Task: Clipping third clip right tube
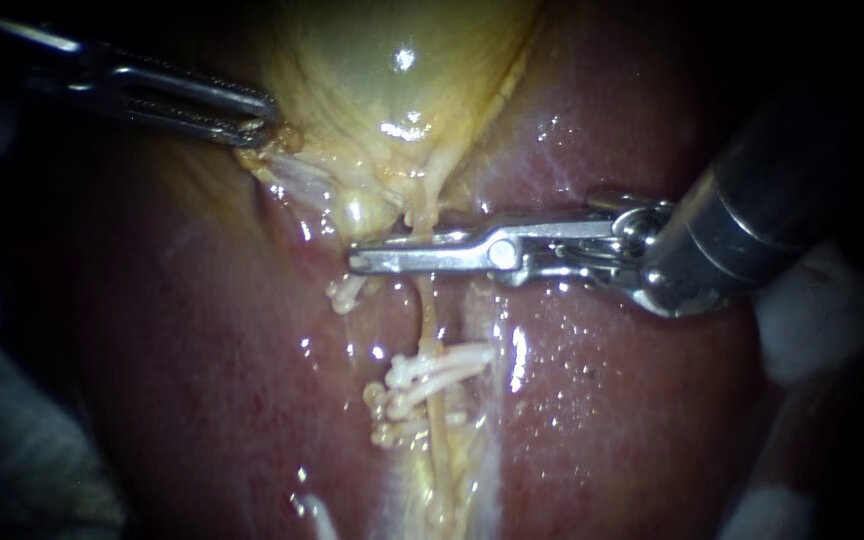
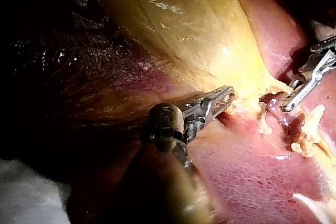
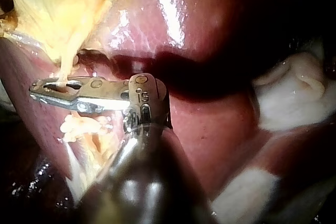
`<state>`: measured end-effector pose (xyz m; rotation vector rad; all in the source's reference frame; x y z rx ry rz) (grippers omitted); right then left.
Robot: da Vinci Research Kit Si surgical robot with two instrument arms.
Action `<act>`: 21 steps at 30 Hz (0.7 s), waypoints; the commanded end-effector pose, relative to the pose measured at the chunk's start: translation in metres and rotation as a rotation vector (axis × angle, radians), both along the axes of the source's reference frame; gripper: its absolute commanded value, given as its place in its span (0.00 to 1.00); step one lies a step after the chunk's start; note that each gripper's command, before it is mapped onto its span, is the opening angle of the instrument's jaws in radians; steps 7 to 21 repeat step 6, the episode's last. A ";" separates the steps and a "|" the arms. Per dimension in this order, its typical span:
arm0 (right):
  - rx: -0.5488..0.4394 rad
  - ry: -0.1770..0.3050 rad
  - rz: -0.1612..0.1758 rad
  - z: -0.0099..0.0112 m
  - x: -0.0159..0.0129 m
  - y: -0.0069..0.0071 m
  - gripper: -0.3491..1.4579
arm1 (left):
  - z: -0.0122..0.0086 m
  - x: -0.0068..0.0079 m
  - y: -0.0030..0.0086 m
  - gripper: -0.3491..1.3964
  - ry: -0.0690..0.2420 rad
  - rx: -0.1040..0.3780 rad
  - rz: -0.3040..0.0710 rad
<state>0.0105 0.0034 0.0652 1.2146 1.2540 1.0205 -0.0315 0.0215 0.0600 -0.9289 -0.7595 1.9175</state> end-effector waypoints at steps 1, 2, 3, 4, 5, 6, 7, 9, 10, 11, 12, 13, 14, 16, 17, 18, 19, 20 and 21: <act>-0.001 0.000 0.000 0.0001 0.0000 -0.0001 0.00 | 0.0000 0.0000 0.0000 0.00 0.000 0.000 0.000; -0.001 0.000 0.000 0.0001 0.0000 -0.0001 0.00 | 0.0000 -0.0001 0.0000 0.00 0.000 0.000 0.000; -0.001 0.000 0.000 0.0001 0.0000 -0.0001 0.00 | 0.0000 -0.0001 0.0000 0.00 0.000 0.000 0.000; -0.001 0.000 -0.001 0.0001 0.0000 -0.0001 0.00 | 0.0000 -0.0002 0.0000 0.00 0.000 0.000 -0.001; -0.001 0.001 -0.001 0.0001 0.0000 -0.0001 0.00 | 0.0000 -0.0002 0.0000 0.00 0.000 0.000 -0.001; -0.001 0.001 -0.001 0.0001 0.0000 -0.0002 0.00 | 0.0000 -0.0001 0.0000 0.00 0.000 0.000 -0.001; -0.001 0.001 -0.001 0.0001 0.0000 -0.0002 0.00 | 0.0000 -0.0001 0.0000 0.00 0.000 0.000 -0.001; -0.001 0.001 -0.001 0.0001 0.0000 -0.0002 0.00 | 0.0000 -0.0001 0.0000 0.00 0.000 0.000 -0.001; -0.001 0.001 -0.001 0.0001 0.0000 -0.0002 0.00 | 0.0000 -0.0001 0.0000 0.00 0.000 0.000 -0.001; -0.001 0.001 -0.001 0.0001 0.0000 -0.0002 0.00 | 0.0000 -0.0001 0.0000 0.00 0.000 0.000 -0.001; -0.001 0.001 -0.001 0.0001 0.0000 -0.0002 0.00 | 0.0000 -0.0001 0.0000 0.00 0.000 0.000 -0.001; -0.001 0.001 -0.001 0.0001 0.0000 -0.0002 0.00 | 0.0000 -0.0001 0.0000 0.00 0.000 0.000 -0.001; -0.001 0.001 -0.001 0.0001 0.0000 -0.0002 0.00 | 0.0000 -0.0001 0.0000 0.00 0.000 0.000 -0.001; -0.001 0.001 -0.001 0.0001 0.0000 -0.0002 0.00 | 0.0000 -0.0001 0.0000 0.00 0.000 0.000 -0.001; -0.001 0.001 -0.001 0.0001 0.0000 -0.0002 0.00 | 0.0000 -0.0001 0.0000 0.00 0.000 0.000 -0.001; -0.001 0.001 -0.001 0.0001 0.0000 -0.0002 0.00 | 0.0000 -0.0001 0.0000 0.00 0.000 0.000 -0.001; -0.001 0.001 -0.001 0.0001 0.0000 -0.0002 0.00 | 0.0000 -0.0001 0.0000 0.00 0.000 0.000 -0.001; -0.001 0.001 -0.001 0.0001 0.0000 -0.0002 0.00 | 0.0000 -0.0001 0.0000 0.00 0.000 0.000 -0.001; -0.001 0.001 -0.001 0.0001 0.0000 -0.0002 0.00 | 0.0000 -0.0001 0.0000 0.00 0.000 0.000 -0.001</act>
